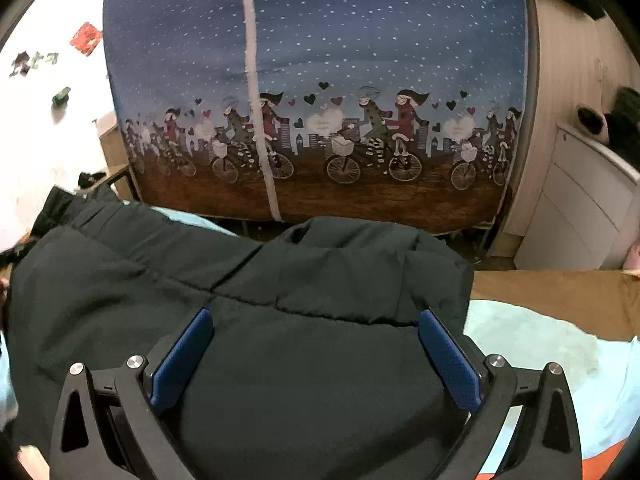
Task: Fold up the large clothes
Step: 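Grasp the folded jacket edge with both tools and fold it over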
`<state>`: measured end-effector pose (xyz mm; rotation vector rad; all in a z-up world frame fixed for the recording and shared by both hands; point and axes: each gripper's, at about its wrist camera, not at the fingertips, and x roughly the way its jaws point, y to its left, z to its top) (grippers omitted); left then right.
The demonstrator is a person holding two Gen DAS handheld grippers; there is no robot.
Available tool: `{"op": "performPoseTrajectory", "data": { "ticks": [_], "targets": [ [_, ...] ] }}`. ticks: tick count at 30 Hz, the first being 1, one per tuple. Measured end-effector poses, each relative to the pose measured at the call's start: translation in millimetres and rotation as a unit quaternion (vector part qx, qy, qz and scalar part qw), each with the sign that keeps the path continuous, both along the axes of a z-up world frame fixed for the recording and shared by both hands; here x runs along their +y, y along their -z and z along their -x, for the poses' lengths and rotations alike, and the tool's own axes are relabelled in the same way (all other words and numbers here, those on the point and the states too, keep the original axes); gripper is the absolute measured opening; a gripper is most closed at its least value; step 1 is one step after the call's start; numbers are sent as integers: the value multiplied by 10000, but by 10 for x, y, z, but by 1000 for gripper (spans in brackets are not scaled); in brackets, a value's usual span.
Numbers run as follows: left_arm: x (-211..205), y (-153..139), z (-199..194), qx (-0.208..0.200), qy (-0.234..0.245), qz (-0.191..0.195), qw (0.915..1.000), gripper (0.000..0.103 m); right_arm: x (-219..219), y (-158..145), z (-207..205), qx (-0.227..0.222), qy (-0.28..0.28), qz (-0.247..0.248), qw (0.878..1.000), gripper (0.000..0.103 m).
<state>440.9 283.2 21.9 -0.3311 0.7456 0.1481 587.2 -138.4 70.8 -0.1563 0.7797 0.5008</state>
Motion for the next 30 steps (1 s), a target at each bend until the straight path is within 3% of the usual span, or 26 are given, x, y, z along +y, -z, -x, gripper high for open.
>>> {"op": "performPoseTrajectory", "data": {
  "ticks": [3,8,14,16,17,19,24,30],
  "targets": [
    [167,60,64,76,61,349,9993,102,-115,-16,9,-21,156,9,9999,103],
    [225,51,66,232,416,502,9976,102,-490,42,-60,341,606,-197,9974,103],
    [314,135,54,335,680,1003,9921,102,-895,317,-169,1321,746,-759,9855,103],
    [322,157,37,341,764,1043,9910,102,-1002,447,-235,1775,689,-1163,9748,103],
    [328,169,35,356,819,1045,9905,102,-1068,566,-297,2154,682,-1513,9623,103],
    [300,199,19,384,936,1032,9895,102,-1133,692,-347,2458,700,-1898,9480,103],
    [266,271,-14,428,1080,1162,9864,102,-1129,651,-339,2409,580,-1934,9493,103],
    [228,319,-121,599,1421,1865,9703,102,-1076,723,-342,2964,319,-2622,9178,103]
  ]
}}
